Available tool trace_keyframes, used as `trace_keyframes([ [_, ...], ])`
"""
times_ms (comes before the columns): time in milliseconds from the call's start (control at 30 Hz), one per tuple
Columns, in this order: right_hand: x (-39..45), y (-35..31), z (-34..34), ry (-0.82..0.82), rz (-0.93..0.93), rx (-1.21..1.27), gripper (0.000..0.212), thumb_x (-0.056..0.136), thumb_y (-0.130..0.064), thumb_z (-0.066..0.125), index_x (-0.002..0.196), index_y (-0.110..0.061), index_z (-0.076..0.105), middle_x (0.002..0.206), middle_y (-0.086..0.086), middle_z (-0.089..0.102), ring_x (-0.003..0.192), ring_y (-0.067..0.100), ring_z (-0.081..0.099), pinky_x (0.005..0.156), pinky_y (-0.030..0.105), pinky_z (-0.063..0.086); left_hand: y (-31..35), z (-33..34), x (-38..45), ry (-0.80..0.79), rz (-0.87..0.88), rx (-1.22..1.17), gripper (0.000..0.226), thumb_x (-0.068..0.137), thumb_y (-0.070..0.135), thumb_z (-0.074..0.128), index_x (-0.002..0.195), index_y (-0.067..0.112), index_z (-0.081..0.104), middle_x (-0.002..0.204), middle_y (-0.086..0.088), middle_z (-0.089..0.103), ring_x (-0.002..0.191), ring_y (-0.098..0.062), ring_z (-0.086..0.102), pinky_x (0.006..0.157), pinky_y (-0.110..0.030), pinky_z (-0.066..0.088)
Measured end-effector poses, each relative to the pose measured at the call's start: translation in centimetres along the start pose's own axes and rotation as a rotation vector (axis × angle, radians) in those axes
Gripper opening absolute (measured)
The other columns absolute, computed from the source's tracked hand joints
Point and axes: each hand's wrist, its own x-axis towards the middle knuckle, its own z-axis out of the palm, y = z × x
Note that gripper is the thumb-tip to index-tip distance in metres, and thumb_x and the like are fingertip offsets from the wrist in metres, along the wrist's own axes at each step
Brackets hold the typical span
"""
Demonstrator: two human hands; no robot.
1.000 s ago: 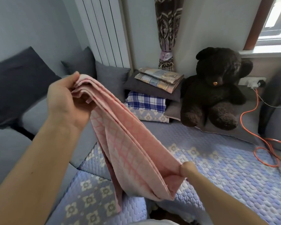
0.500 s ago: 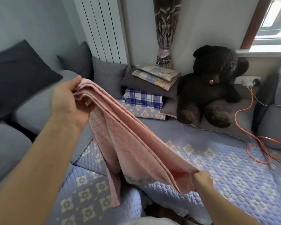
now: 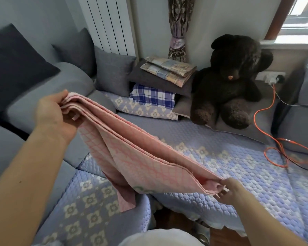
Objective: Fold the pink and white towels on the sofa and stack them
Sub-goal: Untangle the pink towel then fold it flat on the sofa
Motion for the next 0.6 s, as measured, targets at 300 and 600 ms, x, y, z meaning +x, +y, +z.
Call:
trace_keyframes([
  [300,3.3,2.9,0.7,0.19,-0.504,-0.639,0.012,0.091,-0.008,0.061,0.096,-0.018,0.056,0.084,0.001,0.062,0.068,0.016,0.062,0.056,0.032,0.054,0.0,-1.7,0.5,0.087,0.021,-0.009,0.038,0.095,0.024,0.057,0.057,0.022,0.059,0.059,0.007,0.06,0.062,-0.013,0.059,0.078,-0.03,0.051],
  [600,1.7,5.7,2.1,0.111,0.004,0.12,0.029,0.093,-0.022,0.064,0.114,-0.005,0.052,0.106,0.015,0.052,0.104,0.031,0.058,0.086,0.043,0.058,-1.6,-3.3,-0.7,-0.016,0.023,-0.128,0.014,0.057,0.027,0.067,0.058,0.023,0.054,0.065,0.003,0.052,0.062,-0.017,0.055,0.077,-0.031,0.049],
])
